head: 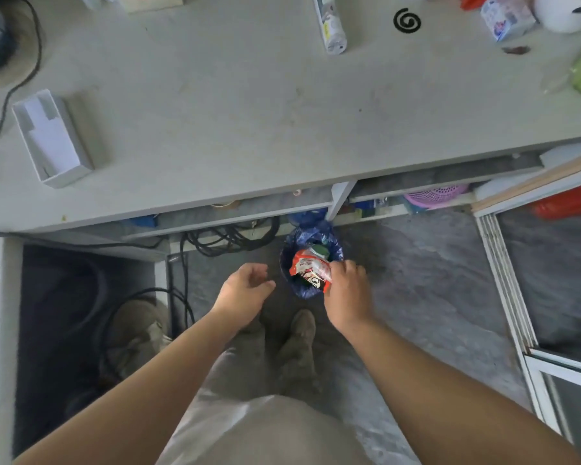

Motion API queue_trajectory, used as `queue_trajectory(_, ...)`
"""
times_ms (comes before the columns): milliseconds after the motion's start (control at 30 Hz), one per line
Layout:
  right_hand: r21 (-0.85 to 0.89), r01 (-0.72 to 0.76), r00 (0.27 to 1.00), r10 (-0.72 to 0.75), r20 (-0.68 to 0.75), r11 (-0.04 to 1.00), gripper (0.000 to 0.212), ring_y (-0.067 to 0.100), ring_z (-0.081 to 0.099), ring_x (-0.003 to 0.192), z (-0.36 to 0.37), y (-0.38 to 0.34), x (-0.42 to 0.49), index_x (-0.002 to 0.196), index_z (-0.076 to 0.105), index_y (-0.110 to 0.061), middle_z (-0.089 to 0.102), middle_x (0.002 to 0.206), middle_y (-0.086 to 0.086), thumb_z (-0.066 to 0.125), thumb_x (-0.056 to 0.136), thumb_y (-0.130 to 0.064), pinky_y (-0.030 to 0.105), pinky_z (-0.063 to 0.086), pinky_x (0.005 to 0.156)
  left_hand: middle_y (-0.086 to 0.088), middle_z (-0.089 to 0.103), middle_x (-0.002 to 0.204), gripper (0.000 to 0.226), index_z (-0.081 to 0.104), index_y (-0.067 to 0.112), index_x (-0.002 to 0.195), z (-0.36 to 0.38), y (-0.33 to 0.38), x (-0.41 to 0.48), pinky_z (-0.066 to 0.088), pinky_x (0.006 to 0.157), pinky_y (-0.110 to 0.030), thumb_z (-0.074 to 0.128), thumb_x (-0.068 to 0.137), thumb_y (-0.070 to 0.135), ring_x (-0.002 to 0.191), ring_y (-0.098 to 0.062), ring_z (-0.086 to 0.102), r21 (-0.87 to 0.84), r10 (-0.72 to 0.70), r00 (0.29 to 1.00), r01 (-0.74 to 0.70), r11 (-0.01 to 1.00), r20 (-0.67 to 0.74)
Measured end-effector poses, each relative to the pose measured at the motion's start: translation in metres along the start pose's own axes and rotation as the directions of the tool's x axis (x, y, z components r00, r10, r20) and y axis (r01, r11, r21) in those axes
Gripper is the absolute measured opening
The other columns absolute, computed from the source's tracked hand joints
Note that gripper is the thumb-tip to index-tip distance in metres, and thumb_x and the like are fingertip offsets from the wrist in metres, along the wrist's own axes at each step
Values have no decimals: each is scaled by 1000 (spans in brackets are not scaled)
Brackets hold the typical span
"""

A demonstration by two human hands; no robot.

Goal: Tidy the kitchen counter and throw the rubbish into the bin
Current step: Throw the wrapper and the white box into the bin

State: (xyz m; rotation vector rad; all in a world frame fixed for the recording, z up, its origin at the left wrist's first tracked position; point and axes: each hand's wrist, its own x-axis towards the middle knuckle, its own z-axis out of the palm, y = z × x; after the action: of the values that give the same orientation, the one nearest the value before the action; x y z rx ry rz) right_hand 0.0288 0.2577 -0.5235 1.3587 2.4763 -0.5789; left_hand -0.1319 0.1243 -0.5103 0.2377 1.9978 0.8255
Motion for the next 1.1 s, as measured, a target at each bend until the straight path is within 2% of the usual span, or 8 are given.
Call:
queue_trajectory(100,14,-58,998,58,27,998,32,31,54,107,17,5,20,116,62,-12,60,116,11,68,84,-12,40,47,88,12,69,110,36,66,23,125,7,-3,11,55,97,-37,72,89,24,102,-11,67,101,-2,1000,1,995,13)
queue_trajectory(200,41,-150,987,148,60,988,31,33,56,105,34,7,45,114,63,-10,61,116,13,70,84,-13,40,47,88,12,69,112,34,66,24,124,16,-7,22,57,95,-40,70,90,26,102,-12,67,155,-28,999,20,988,47)
queue_trajectory(400,266,-344,932,294,211,900,50,38,52,120,59,2,87,131,53,-6,52,134,21,70,88,-26,42,45,96,18,66,112,33,66,28,122,24,-16,38,57,92,-33,69,89,30,100,-4,67,200,-47,997,33,979,64)
queue_trajectory(500,244,-319,942,278,187,916,50,37,53,121,61,3,90,132,53,-7,55,134,20,66,91,-34,40,45,94,15,67,115,33,65,27,123,24,-17,42,57,90,-31,69,90,30,101,-5,67,207,-56,996,41,978,67)
queue_trajectory(733,245,-285,948,236,212,926,42,36,55,116,52,1,77,129,54,-5,56,128,19,62,94,-27,42,48,95,19,64,112,32,65,28,122,13,-4,46,56,90,-29,68,91,31,100,-3,65,218,-63,994,42,975,88)
queue_trajectory(900,258,-167,981,135,135,952,36,33,60,110,28,-18,67,123,61,-7,62,120,15,64,92,-26,43,51,92,20,65,108,28,65,29,121,-2,14,41,54,77,-21,67,92,30,97,3,63,201,-24,996,6,980,87)
queue_trajectory(1000,316,-75,996,53,76,946,35,30,60,110,2,-43,59,123,62,-12,64,119,9,66,92,-27,40,52,88,12,68,114,31,65,26,124,-21,29,32,55,90,-28,67,93,27,103,-4,65,175,15,997,-28,984,71)
queue_trajectory(1100,358,59,997,-76,33,932,31,26,61,106,-22,-76,55,119,64,-13,64,114,5,66,92,-28,33,47,82,10,69,117,32,66,25,125,-51,44,22,51,95,-26,67,94,28,107,-5,64,123,67,998,-67,990,6)
